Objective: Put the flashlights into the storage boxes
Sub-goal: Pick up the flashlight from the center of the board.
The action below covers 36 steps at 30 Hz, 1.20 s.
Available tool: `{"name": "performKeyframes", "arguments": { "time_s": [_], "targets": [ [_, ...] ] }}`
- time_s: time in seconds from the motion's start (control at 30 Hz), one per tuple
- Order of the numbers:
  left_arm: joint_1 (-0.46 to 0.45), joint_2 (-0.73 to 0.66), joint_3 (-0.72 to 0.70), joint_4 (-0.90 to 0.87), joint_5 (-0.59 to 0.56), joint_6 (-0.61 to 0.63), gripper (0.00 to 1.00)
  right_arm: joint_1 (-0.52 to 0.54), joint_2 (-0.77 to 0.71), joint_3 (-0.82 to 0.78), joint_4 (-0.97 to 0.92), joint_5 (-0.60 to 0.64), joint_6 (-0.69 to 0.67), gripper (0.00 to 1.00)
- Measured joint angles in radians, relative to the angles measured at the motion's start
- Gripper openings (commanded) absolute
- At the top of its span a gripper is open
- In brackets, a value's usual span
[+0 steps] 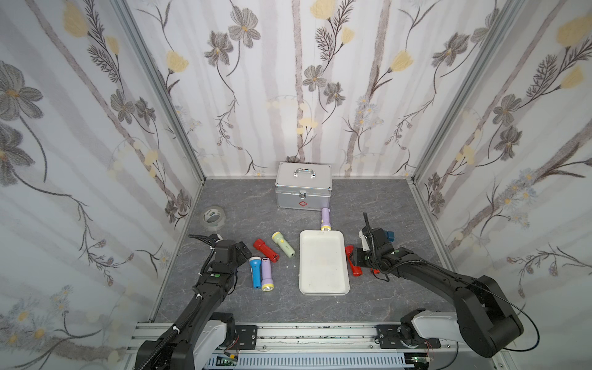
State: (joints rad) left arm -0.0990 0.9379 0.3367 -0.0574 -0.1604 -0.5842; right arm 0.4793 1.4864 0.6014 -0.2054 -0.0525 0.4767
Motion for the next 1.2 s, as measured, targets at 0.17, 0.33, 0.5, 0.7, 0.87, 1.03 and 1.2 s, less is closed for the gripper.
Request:
{"name": "performKeyframes", "arguments": {
  "time_s": [0.17,0.33,0.5,0.7,0.87,1.03,1.2],
  "targets": [
    [0.0,0.047,0.021,0.0,0.008,0.0,1.0,0.013,0.061,0.018,0.0,0.02,0.0,0.52],
    [0.003,0.073,0.032,0.0,0.021,0.0,1.0,0.025,0.108,0.025,0.004,0.069,0.017,0.49],
    [0.005,0.075,0.033,0.0,0.026,0.0,1.0,0.043,0.142,0.043,0.036,0.135,0.074,0.41],
    [0.006,0.075,0.033,0.0,0.026,0.0,1.0,0.065,0.123,0.078,-0.027,0.168,0.138,0.37],
    [0.006,0.079,0.036,0.0,0.026,0.0,1.0,0.074,0.056,0.187,-0.134,0.222,0.186,0.35],
    [0.006,0.08,0.036,0.0,0.026,0.0,1.0,0.101,-0.029,0.275,-0.193,0.253,0.209,0.35],
    [0.007,0.081,0.037,0.0,0.026,-0.002,1.0,0.179,0.033,0.352,-0.159,0.223,0.249,0.35]
  ]
}}
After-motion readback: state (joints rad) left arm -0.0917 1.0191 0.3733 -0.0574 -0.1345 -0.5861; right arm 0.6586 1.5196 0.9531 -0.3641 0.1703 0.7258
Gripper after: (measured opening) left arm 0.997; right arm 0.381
